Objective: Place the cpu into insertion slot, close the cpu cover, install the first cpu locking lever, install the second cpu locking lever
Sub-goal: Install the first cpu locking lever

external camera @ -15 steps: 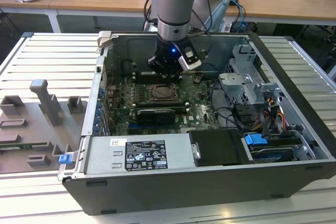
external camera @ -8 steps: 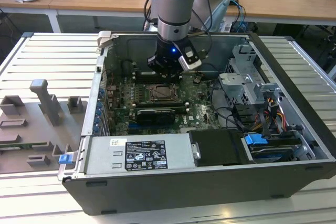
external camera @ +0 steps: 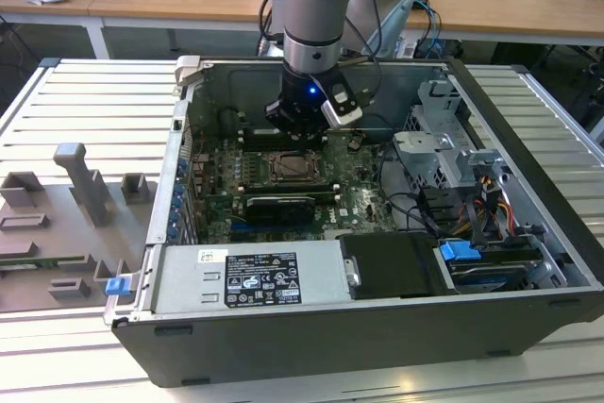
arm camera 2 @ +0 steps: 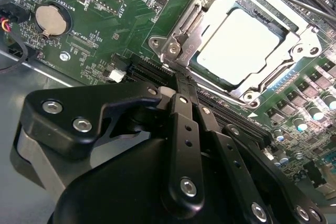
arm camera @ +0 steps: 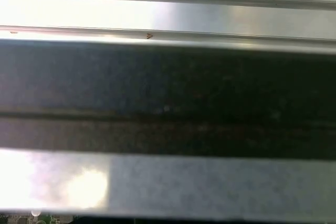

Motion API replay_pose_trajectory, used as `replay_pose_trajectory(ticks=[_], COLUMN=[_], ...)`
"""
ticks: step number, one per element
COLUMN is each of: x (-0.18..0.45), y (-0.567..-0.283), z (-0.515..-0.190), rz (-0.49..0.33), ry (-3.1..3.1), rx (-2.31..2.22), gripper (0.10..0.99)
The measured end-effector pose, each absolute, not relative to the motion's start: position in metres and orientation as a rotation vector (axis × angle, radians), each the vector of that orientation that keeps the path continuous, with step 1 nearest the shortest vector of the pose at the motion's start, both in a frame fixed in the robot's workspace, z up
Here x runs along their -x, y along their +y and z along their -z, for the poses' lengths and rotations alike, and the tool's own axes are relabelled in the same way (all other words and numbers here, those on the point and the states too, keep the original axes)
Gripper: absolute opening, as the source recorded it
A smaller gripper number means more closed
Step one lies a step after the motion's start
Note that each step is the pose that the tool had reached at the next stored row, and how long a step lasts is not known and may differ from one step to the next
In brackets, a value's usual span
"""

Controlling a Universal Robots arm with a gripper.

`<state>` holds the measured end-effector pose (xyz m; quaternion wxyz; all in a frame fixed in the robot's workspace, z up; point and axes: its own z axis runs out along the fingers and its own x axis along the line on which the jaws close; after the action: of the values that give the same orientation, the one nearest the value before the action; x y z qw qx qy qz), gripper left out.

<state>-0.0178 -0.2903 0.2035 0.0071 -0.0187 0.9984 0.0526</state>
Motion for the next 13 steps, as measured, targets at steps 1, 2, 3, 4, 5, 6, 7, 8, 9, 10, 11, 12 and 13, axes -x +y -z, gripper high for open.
replay_pose_trajectory(ticks=[1, 2, 3, 4, 5, 6, 7, 8, 9, 10, 11, 12, 13], x=[0.0178, 0.0178, 0.0178, 0.0178, 0.0177, 0.0177, 0.0176, 0.0174, 0.0174, 0.0175, 0.0175, 0.0175, 0.0175], y=[-0.2903, -0.2904, -0.2904, -0.2904, -0.2905, -0.2905, -0.2905, -0.2901, -0.2903, -0.2905, -0.2905, -0.2905, -0.2905], z=[-0.2034, -0.2033, -0.2033, -0.2031, -0.2029, -0.2027, -0.2024, -0.2014, -0.2014, -0.2013, -0.2011, -0.2011, -0.2011], rz=[-0.164, -0.163, -0.162, -0.161, -0.160, -0.159, -0.158, -0.162, -0.160, -0.158, -0.158, -0.158, -0.158], ry=[3.122, 3.122, 3.123, 3.123, 3.123, 3.123, 3.123, 3.122, 3.122, 3.123, 3.123, 3.123, 3.123], rx=[0.059, 0.059, 0.059, 0.059, 0.059, 0.059, 0.059, 0.059, 0.059, 0.059, 0.059, 0.059, 0.059], gripper=[0.106, 0.106, 0.106, 0.106, 0.106, 0.106, 0.106, 0.106, 0.106, 0.106, 0.106, 0.106, 0.106])
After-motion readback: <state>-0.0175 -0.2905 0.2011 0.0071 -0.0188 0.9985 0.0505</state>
